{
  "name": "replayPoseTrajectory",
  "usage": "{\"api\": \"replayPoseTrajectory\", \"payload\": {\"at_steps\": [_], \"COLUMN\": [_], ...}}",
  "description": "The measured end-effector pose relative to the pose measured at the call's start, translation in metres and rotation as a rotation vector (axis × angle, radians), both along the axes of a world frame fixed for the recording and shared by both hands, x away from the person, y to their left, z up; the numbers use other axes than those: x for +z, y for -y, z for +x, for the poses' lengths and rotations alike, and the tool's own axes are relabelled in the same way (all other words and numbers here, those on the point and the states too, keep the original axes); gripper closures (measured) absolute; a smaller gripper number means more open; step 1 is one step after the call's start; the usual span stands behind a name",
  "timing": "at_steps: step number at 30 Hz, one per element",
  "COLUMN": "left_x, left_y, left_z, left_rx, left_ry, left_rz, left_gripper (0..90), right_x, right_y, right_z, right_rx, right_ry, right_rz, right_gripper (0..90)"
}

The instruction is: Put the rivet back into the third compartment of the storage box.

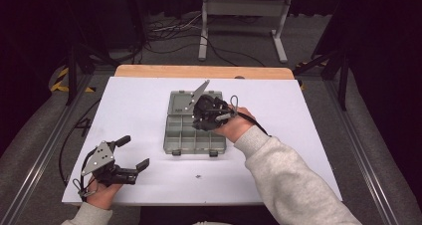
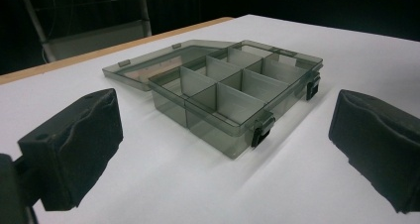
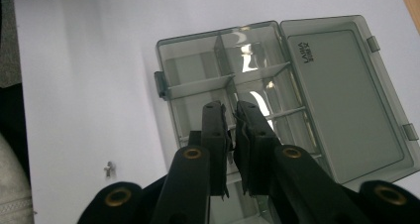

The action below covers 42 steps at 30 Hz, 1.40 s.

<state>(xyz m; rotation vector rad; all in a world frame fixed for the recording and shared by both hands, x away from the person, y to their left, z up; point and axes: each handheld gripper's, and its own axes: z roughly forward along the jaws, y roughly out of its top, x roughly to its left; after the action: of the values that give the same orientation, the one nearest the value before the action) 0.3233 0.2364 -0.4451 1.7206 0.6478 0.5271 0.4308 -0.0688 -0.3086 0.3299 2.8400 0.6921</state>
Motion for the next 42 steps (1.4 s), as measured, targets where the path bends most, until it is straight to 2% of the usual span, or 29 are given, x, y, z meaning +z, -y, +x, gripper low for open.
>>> {"api": "replayPoseTrajectory", "payload": {"at_steps": [9, 15, 18, 31, 42], "left_x": [0.000, 0.000, -0.001, -0.001, -0.001], "left_y": [-0.001, -0.001, -0.001, -0.001, -0.001], "left_z": [0.001, 0.001, 0.001, 0.001, 0.001], "left_rx": [-0.003, -0.003, -0.005, -0.002, -0.002], "left_ry": [-0.001, 0.001, -0.001, -0.003, -0.003], "left_rz": [0.002, 0.003, 0.007, 0.003, 0.003], "left_gripper": [0.8, 0.7, 0.7, 0.8, 0.8], "right_x": [-0.002, -0.010, -0.020, -0.046, -0.064], "right_y": [-0.001, -0.002, -0.003, -0.004, 0.000], "right_z": [0.028, 0.042, 0.055, 0.078, 0.087], "right_rx": [-0.054, -0.085, -0.103, -0.151, -0.182], "right_ry": [0.003, 0.001, -0.010, -0.030, -0.050], "right_rz": [0.003, 0.003, -0.006, -0.037, -0.051], "right_gripper": [82.9, 82.9, 82.8, 82.8, 82.8]}}
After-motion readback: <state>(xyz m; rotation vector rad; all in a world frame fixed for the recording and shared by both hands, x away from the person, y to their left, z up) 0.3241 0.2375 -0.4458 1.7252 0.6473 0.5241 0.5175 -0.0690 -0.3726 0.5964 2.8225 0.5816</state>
